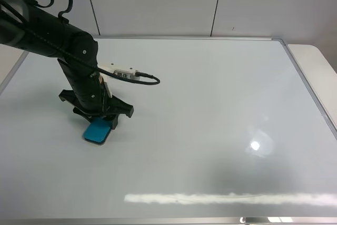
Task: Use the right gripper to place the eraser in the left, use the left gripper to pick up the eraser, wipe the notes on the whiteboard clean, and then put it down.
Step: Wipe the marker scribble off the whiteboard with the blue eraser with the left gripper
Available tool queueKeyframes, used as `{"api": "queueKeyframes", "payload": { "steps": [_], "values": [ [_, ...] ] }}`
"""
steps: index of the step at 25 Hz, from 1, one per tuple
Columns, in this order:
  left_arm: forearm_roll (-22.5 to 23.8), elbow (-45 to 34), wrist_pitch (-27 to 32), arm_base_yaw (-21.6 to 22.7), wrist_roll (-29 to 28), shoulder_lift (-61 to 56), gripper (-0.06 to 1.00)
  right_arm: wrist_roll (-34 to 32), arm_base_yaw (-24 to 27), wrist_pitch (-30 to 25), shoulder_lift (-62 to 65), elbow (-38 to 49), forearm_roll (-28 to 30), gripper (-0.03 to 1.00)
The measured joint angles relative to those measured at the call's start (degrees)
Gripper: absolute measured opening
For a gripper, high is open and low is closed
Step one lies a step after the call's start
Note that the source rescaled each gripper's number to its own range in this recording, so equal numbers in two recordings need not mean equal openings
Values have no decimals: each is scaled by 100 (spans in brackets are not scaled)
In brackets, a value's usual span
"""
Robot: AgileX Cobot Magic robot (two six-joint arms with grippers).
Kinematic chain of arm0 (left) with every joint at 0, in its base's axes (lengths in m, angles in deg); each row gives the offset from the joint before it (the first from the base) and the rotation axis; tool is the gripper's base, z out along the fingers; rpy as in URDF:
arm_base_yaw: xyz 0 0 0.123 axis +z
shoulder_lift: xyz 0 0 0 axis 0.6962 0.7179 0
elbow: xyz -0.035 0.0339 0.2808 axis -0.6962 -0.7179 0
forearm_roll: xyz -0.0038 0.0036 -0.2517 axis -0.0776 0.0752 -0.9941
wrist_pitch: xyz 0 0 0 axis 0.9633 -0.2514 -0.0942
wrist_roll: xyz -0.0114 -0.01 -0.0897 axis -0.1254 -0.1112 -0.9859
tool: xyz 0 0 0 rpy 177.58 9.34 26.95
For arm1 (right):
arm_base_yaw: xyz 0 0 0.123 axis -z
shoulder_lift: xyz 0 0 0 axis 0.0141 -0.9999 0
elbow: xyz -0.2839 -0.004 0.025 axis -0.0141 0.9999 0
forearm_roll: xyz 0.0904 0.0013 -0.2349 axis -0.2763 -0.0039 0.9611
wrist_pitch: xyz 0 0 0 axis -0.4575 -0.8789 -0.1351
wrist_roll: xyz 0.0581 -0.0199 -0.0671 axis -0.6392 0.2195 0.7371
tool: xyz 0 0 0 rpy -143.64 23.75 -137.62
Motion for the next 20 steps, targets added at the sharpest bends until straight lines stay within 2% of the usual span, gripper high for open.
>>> {"api": "queueKeyframes", "payload": {
  "steps": [6, 12, 17, 20],
  "values": [
    [93, -28, 0, 792, 238, -22, 4, 0, 0, 0, 0, 0, 0, 100],
    [587, -28, -126, 1612, 254, -86, 4, 0, 0, 0, 0, 0, 0, 100],
    [699, -63, -59, 1771, 254, -266, 4, 0, 0, 0, 0, 0, 0, 100],
    [594, 12, 166, 1821, 249, -497, 4, 0, 0, 0, 0, 0, 0, 100]
  ]
}}
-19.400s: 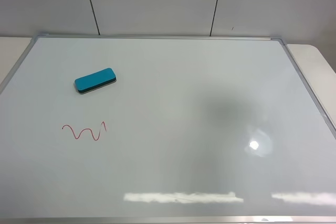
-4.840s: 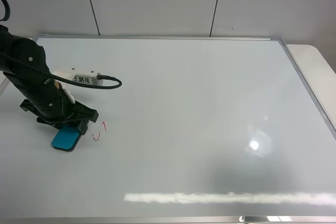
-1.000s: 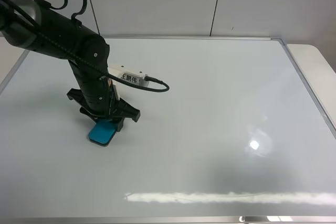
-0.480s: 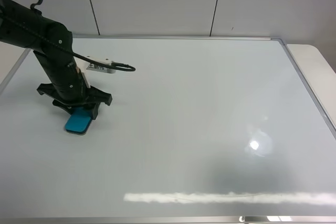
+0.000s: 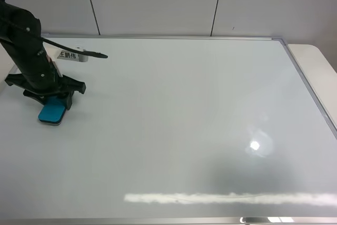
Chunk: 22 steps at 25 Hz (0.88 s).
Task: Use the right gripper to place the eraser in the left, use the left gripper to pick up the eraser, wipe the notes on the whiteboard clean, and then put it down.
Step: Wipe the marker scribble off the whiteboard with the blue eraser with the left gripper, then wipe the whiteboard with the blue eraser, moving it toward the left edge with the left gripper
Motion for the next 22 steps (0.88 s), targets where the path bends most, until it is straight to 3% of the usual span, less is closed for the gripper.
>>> {"api": "queueKeyframes", "payload": {
  "steps": [7, 22],
  "values": [
    [-508, 759, 830, 177, 49, -155, 4, 0, 0, 0, 0, 0, 0, 100],
    [-1069, 922, 1129, 181, 507, -112, 4, 0, 0, 0, 0, 0, 0, 100]
  ]
}}
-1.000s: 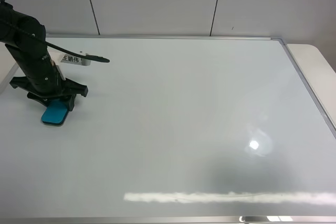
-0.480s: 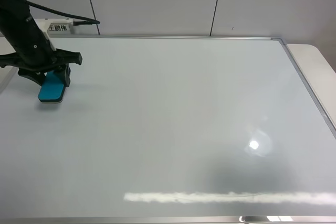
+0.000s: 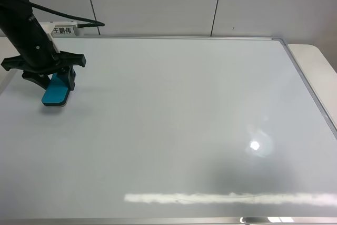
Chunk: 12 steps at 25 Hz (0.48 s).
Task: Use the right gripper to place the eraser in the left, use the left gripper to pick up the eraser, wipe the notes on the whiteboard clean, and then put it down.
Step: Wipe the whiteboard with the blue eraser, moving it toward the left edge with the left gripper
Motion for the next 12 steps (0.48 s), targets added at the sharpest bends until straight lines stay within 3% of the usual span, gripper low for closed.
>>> {"api": "queueKeyframes", "payload": {
  "steps": [6, 12],
  "values": [
    [-18, 6, 122, -5, 167, 220, 4, 0, 0, 0, 0, 0, 0, 100],
    [-18, 6, -249, -11, 245, 427, 4, 0, 0, 0, 0, 0, 0, 100]
  ]
}}
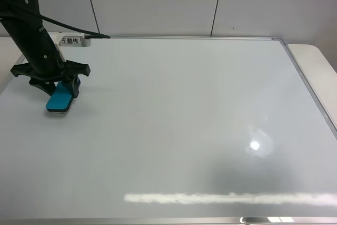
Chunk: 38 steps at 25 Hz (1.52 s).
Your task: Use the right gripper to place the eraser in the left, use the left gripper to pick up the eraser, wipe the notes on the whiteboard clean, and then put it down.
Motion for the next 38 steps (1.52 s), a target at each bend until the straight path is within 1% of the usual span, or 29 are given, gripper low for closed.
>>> {"api": "queueKeyframes", "payload": {
  "steps": [10, 18, 19, 20, 21, 23, 24, 25, 26, 28, 31, 33, 35, 38],
  "values": [
    [-4, 0, -420, 0, -1, 167, 4, 0, 0, 0, 0, 0, 0, 100],
    [-4, 0, -410, 0, -1, 174, 4, 0, 0, 0, 0, 0, 0, 100],
    [-4, 0, -410, 0, -1, 174, 6, 0, 0, 0, 0, 0, 0, 100],
    [-4, 0, -410, 0, -1, 174, 12, 0, 0, 0, 0, 0, 0, 100],
    [-4, 0, -410, 0, -1, 174, 29, 0, 0, 0, 0, 0, 0, 100],
    [-4, 0, -406, 0, -1, 174, 70, 0, 0, 0, 0, 0, 0, 100],
    [-4, 0, -406, 0, -1, 174, 83, 0, 0, 0, 0, 0, 0, 100],
    [-4, 0, -406, 0, -1, 174, 91, 0, 0, 0, 0, 0, 0, 100],
    [-4, 0, -406, 0, -1, 174, 94, 0, 0, 0, 0, 0, 0, 100],
    [-4, 0, -391, 0, -1, 174, 98, 0, 0, 0, 0, 0, 0, 100],
    [8, 0, -353, 0, -1, 174, 99, 0, 0, 0, 0, 0, 0, 100],
    [94, 0, -304, -37, -1, 123, 99, 0, 0, 0, 0, 0, 0, 100],
    [245, -13, -317, -141, -1, -74, 99, 0, 0, 0, 0, 0, 0, 100],
    [384, -185, -584, -425, -1, -722, 99, 0, 0, 0, 0, 0, 0, 100]
  ]
}}
